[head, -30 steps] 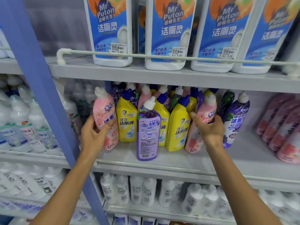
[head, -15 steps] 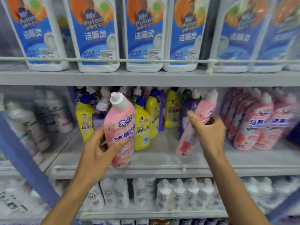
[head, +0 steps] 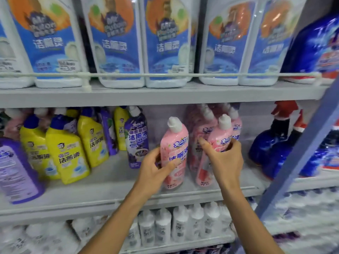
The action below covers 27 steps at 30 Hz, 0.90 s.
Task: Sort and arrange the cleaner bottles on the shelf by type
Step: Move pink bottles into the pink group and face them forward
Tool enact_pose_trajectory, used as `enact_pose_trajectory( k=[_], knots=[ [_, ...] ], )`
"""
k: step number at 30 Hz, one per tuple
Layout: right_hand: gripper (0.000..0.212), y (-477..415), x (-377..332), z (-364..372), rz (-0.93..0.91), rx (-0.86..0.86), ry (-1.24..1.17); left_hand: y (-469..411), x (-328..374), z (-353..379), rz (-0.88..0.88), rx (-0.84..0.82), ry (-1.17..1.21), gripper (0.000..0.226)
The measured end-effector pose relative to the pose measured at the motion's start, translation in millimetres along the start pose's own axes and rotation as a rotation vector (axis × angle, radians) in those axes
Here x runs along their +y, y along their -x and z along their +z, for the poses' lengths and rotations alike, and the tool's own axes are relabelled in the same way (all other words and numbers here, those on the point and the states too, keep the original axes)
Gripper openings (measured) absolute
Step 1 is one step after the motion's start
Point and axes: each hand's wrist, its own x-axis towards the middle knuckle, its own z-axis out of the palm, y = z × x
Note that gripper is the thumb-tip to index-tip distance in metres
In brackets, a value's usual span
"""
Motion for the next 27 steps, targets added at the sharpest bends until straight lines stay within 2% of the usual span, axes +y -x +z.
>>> enact_pose_trajectory(
  k=[4,7,10,14,18,23,27],
  knots=[
    [0.086,-30,25,-19,0.010,0.038,0.036,-17,-19,48,-0.040,-0.043,-0.019,0.041],
    [0.088,-46,33,-27,0.027,0.042,0.041,-27,-30,69,-0.056,-0.050,-0.026,0.044],
    [0.088,-52,44,-31,-0.043,-0.029,0.002,-34,-32,80,-0.073,-0.030,-0.045,0.044],
    [0.077,-55,67,-51,-0.111,-0.211,-0.024,-23,-38,86,-0.032,0.130,-0.145,0.040],
    [0.073,-71,84,-69,-0.123,-0.285,-0.064,-7,-46,103,-0.031,0.236,-0.153,0.038],
    [0.069,-85,89,-71,-0.125,-0.323,-0.060,-15,-48,105,-0.022,0.079,-0.191,0.047],
    [0.075,-88,93,-72,-0.145,-0.313,-0.072,-16,-52,105,0.014,0.064,-0.391,0.057]
  ],
)
